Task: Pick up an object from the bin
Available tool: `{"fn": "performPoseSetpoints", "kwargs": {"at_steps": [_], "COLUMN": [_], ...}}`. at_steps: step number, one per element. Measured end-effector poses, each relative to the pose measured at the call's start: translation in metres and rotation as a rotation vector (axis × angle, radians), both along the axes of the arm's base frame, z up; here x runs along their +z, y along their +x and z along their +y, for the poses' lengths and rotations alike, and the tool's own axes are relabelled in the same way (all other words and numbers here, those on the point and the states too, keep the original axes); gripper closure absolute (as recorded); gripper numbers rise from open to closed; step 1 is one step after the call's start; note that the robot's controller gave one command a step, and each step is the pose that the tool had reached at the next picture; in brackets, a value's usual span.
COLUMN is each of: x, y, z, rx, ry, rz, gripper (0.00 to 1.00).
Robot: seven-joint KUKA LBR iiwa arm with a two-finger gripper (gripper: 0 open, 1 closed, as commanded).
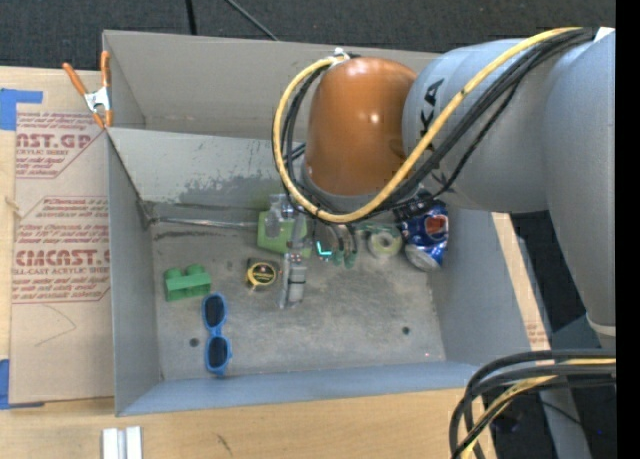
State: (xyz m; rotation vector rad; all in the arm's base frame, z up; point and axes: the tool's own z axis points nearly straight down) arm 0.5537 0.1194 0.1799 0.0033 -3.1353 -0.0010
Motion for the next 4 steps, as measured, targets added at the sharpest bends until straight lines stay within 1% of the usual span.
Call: {"fn": "performPoseSetpoints", "kwargs": {"at_steps": [1,2,3,4], "x": [-0.081,-0.112,-0.111,0.029], "y": [0.014,0.021,0.021,0.004], "z": [0.07,0.1,0.099,0.096], "rx": [-0.269,-0.217,-0.22,-0.199], "ry": [-0.001,-0.001,0.0,0.004], "rz": [-0.002,-0.006,-0.007,-0.014], "gripper": [0.0,0.0,1.0,1.0]}}
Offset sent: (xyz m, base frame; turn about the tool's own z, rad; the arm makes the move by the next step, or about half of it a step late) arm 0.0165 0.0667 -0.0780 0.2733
